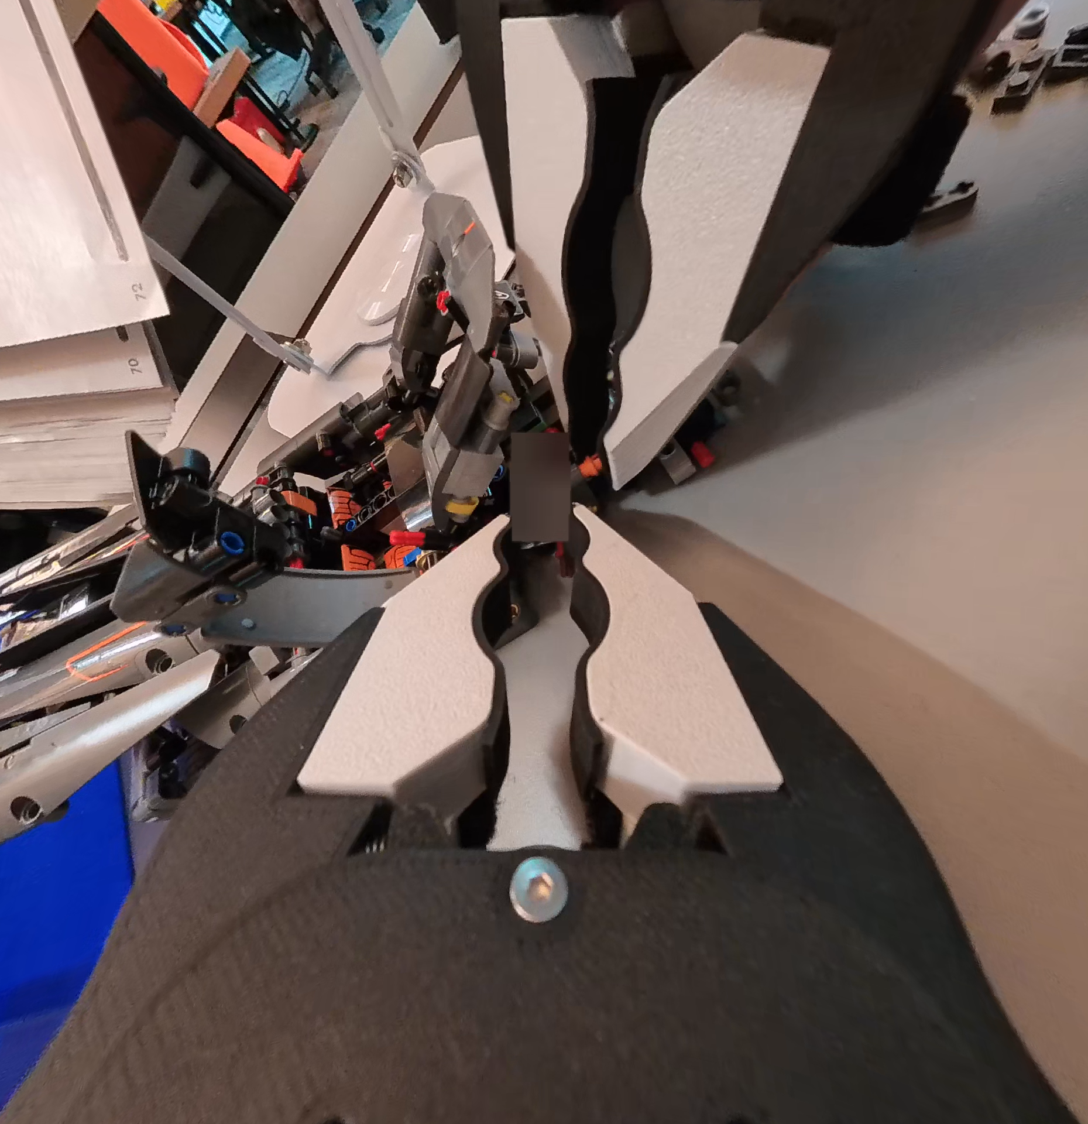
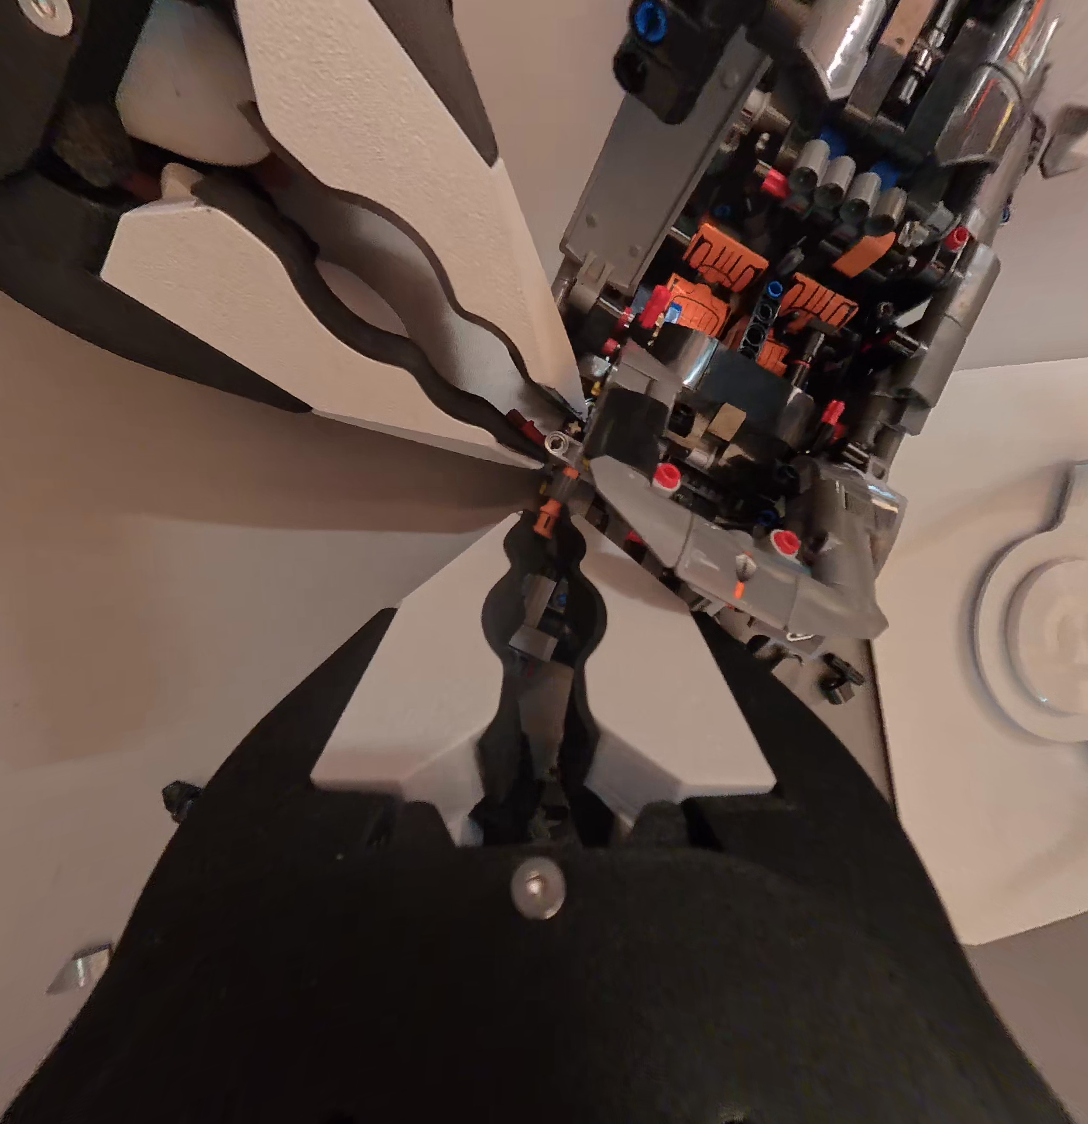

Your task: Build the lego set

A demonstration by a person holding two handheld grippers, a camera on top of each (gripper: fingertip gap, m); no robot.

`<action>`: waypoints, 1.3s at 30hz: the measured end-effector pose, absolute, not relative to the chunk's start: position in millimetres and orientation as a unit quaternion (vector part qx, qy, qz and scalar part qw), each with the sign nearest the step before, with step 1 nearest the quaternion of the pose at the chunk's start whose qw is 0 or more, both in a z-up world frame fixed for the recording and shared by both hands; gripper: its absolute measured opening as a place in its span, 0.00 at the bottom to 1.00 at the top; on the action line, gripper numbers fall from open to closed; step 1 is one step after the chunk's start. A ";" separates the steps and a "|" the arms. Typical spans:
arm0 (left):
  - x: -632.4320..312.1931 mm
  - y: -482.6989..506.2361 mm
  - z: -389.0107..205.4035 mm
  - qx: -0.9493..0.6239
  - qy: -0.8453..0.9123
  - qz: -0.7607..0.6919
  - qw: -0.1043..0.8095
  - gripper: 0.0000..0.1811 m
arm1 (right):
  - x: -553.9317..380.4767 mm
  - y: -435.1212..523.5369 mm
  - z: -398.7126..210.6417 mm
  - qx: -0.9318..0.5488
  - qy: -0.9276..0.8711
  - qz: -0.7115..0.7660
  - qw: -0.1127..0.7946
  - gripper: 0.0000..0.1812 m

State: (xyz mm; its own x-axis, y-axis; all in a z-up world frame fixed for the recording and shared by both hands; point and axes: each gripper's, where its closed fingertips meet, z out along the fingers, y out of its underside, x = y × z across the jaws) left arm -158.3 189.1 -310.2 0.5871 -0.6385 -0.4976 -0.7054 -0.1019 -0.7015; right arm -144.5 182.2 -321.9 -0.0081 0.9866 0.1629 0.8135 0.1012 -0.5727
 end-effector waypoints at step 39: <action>-146.2 187.8 -310.4 -0.728 0.468 0.033 0.501 0.03 | -133.8 183.8 -319.1 -0.639 -0.688 0.130 0.317 0.02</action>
State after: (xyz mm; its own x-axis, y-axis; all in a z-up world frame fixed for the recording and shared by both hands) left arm -146.2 187.8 -310.4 0.5602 -0.6475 -0.5166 -0.7140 -0.0613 -0.6975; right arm -133.8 183.8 -319.1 0.0186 0.9625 0.2708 0.7975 0.1490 -0.5846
